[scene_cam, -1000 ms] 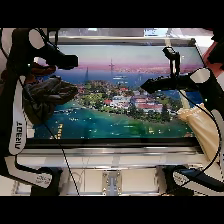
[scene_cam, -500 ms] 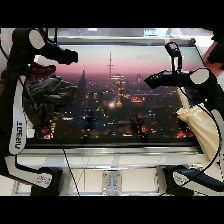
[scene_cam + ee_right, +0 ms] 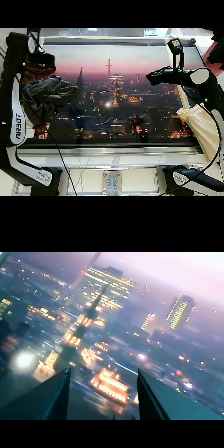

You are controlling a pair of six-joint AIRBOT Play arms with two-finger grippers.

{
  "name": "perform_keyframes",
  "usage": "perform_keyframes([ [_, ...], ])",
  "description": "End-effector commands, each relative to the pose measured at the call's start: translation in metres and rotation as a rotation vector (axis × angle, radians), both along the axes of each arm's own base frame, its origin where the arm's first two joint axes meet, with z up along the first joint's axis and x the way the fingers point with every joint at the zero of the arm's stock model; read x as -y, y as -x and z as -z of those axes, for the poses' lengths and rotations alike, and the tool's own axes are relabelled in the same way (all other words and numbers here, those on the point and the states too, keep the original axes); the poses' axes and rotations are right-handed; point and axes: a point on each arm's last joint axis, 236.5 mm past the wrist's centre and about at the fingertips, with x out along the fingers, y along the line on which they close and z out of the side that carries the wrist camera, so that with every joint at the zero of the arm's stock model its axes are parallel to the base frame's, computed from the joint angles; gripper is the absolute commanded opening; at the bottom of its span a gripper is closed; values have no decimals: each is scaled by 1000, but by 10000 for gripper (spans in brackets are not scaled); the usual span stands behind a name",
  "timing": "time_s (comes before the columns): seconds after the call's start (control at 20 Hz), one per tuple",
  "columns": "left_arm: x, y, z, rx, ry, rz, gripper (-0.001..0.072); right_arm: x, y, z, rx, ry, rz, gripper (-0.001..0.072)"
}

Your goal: Fold the shirts.

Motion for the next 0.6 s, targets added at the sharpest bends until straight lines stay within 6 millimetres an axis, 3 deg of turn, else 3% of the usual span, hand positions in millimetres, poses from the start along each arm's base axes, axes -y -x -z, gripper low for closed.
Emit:
perform_keyframes([
  [0.0,-44,8,33,-70,48,-128,483,-1,2,1,-8,-2,-6,486],
  [0.15,-42,7,65,-126,139,-135,493,-2,3,2,-18,-5,-8,486],
  [0.25,-38,16,93,-222,169,-134,583,-3,6,5,-43,-18,-4,486],
  [0.4,-28,29,127,-344,205,-117,621,-7,17,13,-94,-17,-30,487],
  [0.55,-36,44,153,-441,185,-164,647,-10,26,19,-135,-15,-53,487],
])
